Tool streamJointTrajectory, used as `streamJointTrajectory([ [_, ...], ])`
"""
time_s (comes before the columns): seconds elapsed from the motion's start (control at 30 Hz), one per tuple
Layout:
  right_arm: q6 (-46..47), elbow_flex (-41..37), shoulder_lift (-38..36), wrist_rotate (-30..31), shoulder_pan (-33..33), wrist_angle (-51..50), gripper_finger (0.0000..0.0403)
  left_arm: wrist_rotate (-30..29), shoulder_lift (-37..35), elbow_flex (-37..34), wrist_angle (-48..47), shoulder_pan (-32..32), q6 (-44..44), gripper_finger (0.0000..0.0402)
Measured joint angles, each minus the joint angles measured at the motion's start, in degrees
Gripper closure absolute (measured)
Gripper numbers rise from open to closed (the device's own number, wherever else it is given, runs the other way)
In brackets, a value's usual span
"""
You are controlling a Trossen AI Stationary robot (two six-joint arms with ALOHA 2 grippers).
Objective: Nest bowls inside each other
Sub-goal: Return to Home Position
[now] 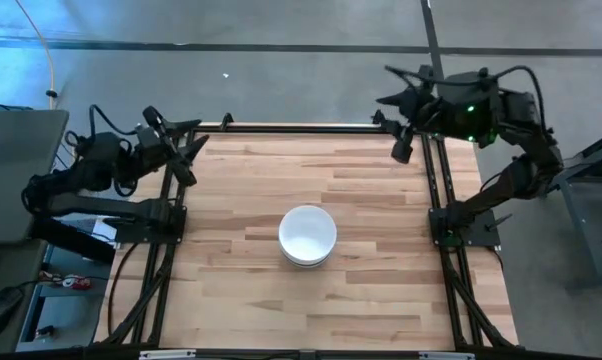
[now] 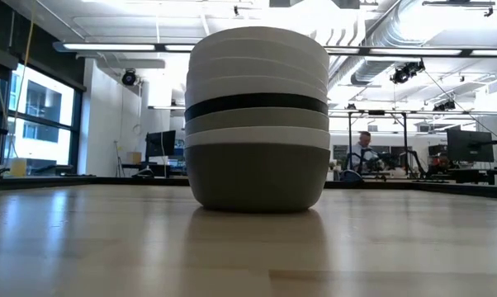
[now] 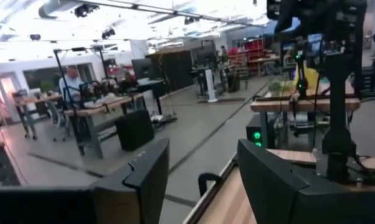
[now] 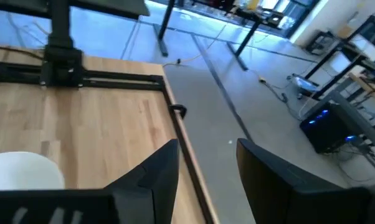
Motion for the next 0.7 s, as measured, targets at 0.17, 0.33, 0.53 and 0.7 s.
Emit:
streamJointTrajectory([
  [0.17, -0.5, 0.0, -2.8, -5.6, -3.2, 0.0, 0.0249, 10.7, -0.6, 0.0, -2.1, 5.5, -3.9, 0.0225],
  [0.33, 1.0, -0.4, -5.9, -13.3, -4.5, 0.4, 0.0249, 17.7, -0.7, 0.0, -8.6, 8.4, -9.8, 0.0225],
  [0.53, 1.8, -12.4, -13.2, -16.9, -4.5, 8.8, 0.0249, 21.3, -1.8, -5.1, -4.2, 8.6, -15.2, 0.0225],
  [0.7, 2.8, -29.9, -23.0, -17.9, -4.5, 23.3, 0.0249, 21.5, -3.6, -12.0, 3.4, 8.4, -19.5, 0.0225],
])
